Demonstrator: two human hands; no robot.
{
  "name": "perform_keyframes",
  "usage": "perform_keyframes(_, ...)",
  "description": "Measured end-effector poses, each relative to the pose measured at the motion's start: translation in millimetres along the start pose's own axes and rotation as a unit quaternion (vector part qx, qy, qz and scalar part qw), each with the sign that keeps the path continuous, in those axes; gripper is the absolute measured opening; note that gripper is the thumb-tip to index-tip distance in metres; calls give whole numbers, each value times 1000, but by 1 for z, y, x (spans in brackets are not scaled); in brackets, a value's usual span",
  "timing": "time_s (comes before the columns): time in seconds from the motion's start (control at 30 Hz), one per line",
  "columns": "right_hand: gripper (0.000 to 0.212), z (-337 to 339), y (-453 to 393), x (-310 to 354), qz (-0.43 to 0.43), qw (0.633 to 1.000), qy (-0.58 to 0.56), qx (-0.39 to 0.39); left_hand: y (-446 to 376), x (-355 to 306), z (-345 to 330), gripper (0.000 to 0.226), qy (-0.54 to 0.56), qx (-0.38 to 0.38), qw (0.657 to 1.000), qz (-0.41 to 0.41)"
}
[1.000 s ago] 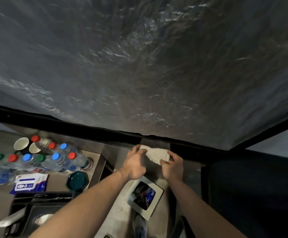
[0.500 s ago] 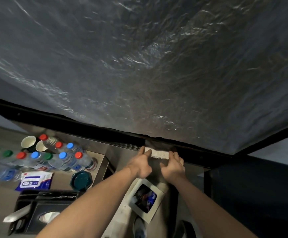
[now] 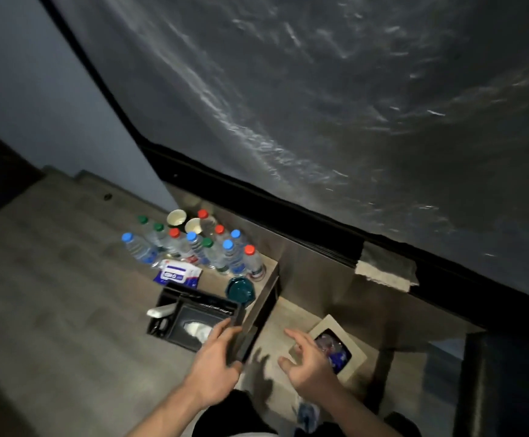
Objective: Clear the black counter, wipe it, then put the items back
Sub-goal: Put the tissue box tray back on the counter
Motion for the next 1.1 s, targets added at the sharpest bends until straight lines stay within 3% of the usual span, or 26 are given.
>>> perform_keyframes(0.2, 54, -58, -28, 44, -41, 996, 5, 73, 31, 99, 44, 54, 61, -58, 995, 51)
perform_keyframes(0.33, 55, -101, -49, 58, -101, 991, -82, 18, 23, 172, 85, 42, 52, -64, 992, 93)
perform_keyframes(0.57, 70, -160, -92, 86, -182, 978, -89, -51, -35, 289, 161, 41, 46, -73, 987, 136)
perform_keyframes(0.83, 78, -179, -121, 84, -272, 950, -126, -87, -118, 300, 177, 57, 23, 20, 990, 139)
perform_keyframes(1.0, 71, -182, -149, 56, -289, 941, -148, -91, -150, 320, 153, 56, 68, 70, 983, 157)
perform_keyframes(1.1, 55, -192, -164, 38, -302, 938, -146, -83, -163, 329, 143, 50, 68, 79, 982, 156)
Point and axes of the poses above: each hand's wrist, its own y-axis away from the middle knuckle, its own z-axis out of the back of the hand, x = y × z, the point moved 4 cm from there along -y, towards the middle knuckle, and after that the axes turned 7 degrees about x, right-handed, at the moved point
